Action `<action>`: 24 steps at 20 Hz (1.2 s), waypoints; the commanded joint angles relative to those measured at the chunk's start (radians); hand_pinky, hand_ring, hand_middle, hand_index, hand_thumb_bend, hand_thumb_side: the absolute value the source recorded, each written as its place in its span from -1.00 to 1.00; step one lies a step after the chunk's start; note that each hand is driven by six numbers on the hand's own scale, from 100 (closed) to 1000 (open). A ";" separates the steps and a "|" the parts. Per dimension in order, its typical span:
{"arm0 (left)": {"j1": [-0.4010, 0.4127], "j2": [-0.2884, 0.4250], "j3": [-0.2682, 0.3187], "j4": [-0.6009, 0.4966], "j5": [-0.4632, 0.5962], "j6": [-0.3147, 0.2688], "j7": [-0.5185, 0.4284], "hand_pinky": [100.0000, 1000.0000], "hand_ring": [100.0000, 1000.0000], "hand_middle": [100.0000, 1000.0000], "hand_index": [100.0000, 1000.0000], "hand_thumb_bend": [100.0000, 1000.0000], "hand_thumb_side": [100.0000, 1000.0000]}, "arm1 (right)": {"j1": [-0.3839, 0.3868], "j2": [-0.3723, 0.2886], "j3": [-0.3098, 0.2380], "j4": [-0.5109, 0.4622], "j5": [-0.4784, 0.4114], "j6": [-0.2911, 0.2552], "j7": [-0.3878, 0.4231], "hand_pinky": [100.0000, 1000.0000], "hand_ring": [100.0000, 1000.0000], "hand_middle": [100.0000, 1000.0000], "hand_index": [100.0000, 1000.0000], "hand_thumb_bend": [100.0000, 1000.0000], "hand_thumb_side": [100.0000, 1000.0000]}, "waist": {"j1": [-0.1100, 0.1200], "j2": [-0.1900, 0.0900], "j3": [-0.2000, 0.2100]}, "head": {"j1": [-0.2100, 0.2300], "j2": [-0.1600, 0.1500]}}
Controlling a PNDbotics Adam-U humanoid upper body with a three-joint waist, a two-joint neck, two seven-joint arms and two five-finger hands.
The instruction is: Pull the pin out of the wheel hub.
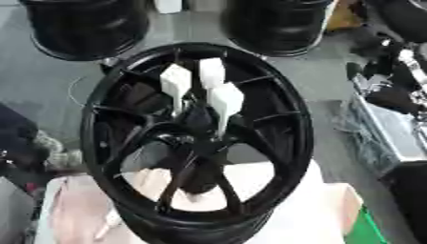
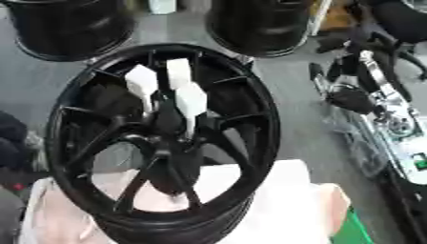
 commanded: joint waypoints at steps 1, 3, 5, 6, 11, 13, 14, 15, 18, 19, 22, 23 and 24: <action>-0.013 0.005 0.002 -0.017 0.000 0.002 0.000 0.33 -0.16 0.10 0.37 -0.87 1.00 | -0.013 -0.033 -0.004 -0.016 0.013 -0.004 0.010 -0.40 -0.41 0.46 0.65 -0.56 -0.57 | -0.001 -0.010 0.000 | -0.004 -0.002; -0.014 0.005 0.002 -0.017 0.001 0.003 0.000 0.33 -0.16 0.10 0.37 -0.87 1.00 | -0.016 -0.042 -0.004 -0.018 0.029 -0.005 0.024 -0.38 -0.38 0.55 0.72 -0.38 -0.58 | -0.003 -0.011 0.000 | -0.003 0.001; -0.013 0.005 0.001 -0.017 -0.001 0.005 -0.001 0.33 -0.16 0.10 0.37 -0.87 1.00 | -0.020 -0.054 -0.007 -0.023 0.051 -0.007 0.045 -0.38 -0.37 0.60 0.77 -0.29 -0.59 | -0.005 -0.011 0.000 | -0.005 0.000; -0.013 0.005 0.001 -0.017 -0.002 0.006 -0.001 0.33 -0.16 0.10 0.37 -0.87 1.00 | -0.023 -0.063 -0.006 -0.025 0.059 -0.007 0.058 -0.38 -0.37 0.61 0.78 -0.26 -0.59 | -0.006 -0.011 0.001 | -0.006 0.000; -0.013 0.010 0.000 -0.018 -0.004 0.008 -0.002 0.33 -0.16 0.10 0.37 -0.87 1.00 | -0.060 -0.158 0.021 -0.042 0.101 -0.004 0.133 -0.34 -0.36 0.63 0.80 -0.19 -0.62 | -0.015 -0.013 0.006 | -0.007 0.006; -0.012 0.013 -0.001 -0.018 -0.007 0.009 -0.003 0.33 -0.16 0.10 0.37 -0.87 1.00 | -0.093 -0.208 0.059 -0.052 0.125 -0.008 0.164 -0.33 -0.36 0.63 0.80 -0.17 -0.63 | -0.020 -0.015 0.010 | -0.013 0.004; -0.012 0.015 -0.001 -0.018 -0.007 0.009 -0.004 0.33 -0.16 0.11 0.37 -0.87 1.00 | -0.115 -0.234 0.083 -0.054 0.134 -0.011 0.180 -0.32 -0.36 0.63 0.79 -0.16 -0.63 | -0.022 -0.016 0.011 | -0.017 0.005; -0.012 0.015 -0.002 -0.018 -0.008 0.009 -0.004 0.33 -0.16 0.11 0.37 -0.87 1.00 | -0.139 -0.260 0.106 -0.056 0.140 -0.014 0.196 -0.32 -0.37 0.63 0.79 -0.15 -0.64 | -0.024 -0.018 0.014 | -0.023 0.006; -0.012 0.019 -0.006 -0.018 -0.010 0.010 -0.008 0.33 -0.16 0.11 0.37 -0.87 1.00 | -0.218 -0.342 0.184 -0.053 0.141 -0.030 0.247 -0.28 -0.36 0.63 0.79 -0.15 -0.62 | -0.030 -0.020 0.023 | -0.039 0.007; -0.013 0.020 -0.008 -0.018 -0.010 0.010 -0.010 0.33 -0.16 0.11 0.37 -0.87 1.00 | -0.245 -0.369 0.212 -0.053 0.145 -0.037 0.263 -0.28 -0.36 0.64 0.79 -0.14 -0.62 | -0.031 -0.021 0.028 | -0.044 0.009; -0.016 0.022 -0.016 -0.017 -0.011 0.010 -0.017 0.33 -0.16 0.11 0.37 -0.87 1.00 | -0.325 -0.449 0.291 -0.062 0.138 -0.069 0.312 -0.24 -0.35 0.65 0.79 -0.13 -0.61 | -0.037 -0.020 0.047 | -0.060 0.008; -0.018 0.022 -0.019 -0.017 -0.012 0.011 -0.021 0.33 -0.16 0.11 0.37 -0.87 1.00 | -0.353 -0.467 0.319 -0.064 0.132 -0.082 0.329 -0.23 -0.35 0.65 0.80 -0.13 -0.60 | -0.040 -0.019 0.055 | -0.063 0.009; -0.018 0.022 -0.020 -0.017 -0.013 0.011 -0.022 0.33 -0.16 0.11 0.37 -0.87 1.00 | -0.395 -0.465 0.363 -0.057 0.121 -0.085 0.393 -0.23 -0.34 0.65 0.80 -0.13 -0.60 | -0.040 -0.020 0.057 | -0.061 0.011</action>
